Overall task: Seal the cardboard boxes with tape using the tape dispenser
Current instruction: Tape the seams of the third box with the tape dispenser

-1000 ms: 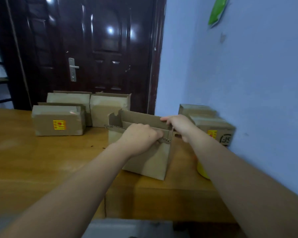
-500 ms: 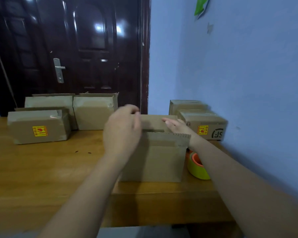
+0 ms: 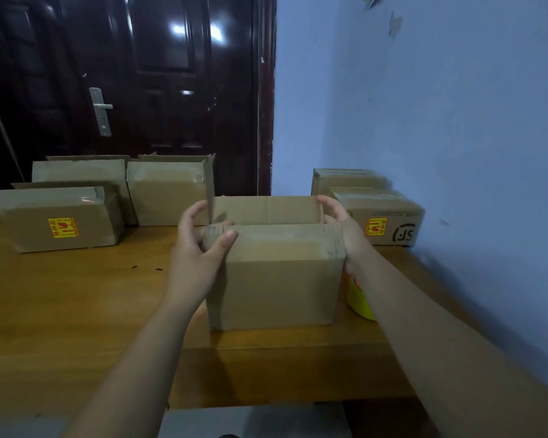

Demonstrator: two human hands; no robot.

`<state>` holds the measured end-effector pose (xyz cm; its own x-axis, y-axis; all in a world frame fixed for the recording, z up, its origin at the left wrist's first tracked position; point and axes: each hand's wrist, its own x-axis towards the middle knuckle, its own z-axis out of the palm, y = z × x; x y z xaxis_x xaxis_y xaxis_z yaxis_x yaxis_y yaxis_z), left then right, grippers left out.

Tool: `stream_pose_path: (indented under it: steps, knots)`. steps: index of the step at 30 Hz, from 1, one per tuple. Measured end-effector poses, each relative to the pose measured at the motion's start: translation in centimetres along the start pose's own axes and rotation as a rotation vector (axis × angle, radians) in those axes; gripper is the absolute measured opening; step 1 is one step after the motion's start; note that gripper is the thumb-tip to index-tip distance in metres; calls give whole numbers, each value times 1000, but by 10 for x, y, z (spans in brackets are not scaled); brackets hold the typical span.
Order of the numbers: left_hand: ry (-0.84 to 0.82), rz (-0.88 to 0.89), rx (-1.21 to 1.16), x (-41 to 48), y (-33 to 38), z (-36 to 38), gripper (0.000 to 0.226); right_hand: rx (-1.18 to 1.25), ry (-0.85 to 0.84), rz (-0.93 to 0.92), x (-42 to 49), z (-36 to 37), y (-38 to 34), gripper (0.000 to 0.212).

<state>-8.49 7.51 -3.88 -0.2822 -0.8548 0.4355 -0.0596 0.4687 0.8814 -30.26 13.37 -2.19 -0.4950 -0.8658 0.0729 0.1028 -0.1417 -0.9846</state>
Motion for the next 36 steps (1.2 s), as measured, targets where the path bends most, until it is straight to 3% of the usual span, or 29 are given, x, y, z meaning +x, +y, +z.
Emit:
stream_pose_path:
  steps: [3,6,10,12,16,20,23,25,28,31,36]
  knots:
    - [18,-20,-54,3,-4,3,65,-144,155,-146,-1,-2,5,40]
    - [32,-81,-9,9,-8,5,70,-126,146,-210,-6,-3,0,39]
    - [40,-97,8,10,-8,7,68,-683,95,-311,-22,3,-9,33]
    - [24,-82,43,9,-8,8,61,-798,82,-310,-27,6,-7,27]
    - [-16,-61,187,7,-8,9,33,-715,124,-245,-26,3,2,21]
    - [-5,-26,290,3,-9,9,33,-628,115,-230,-27,-2,3,20]
    - [-2,10,327,3,-13,7,30,-608,277,-261,-26,-22,0,27]
    - [3,32,331,4,-16,6,30,-767,349,-159,-21,-49,2,41]
    - [26,53,354,4,-17,6,30,-1063,206,178,-18,-78,11,60]
    - [51,49,347,3,-15,9,31,-1219,152,318,-17,-92,22,69]
    - [56,35,347,2,-13,9,31,-1165,276,385,-11,-114,35,24]
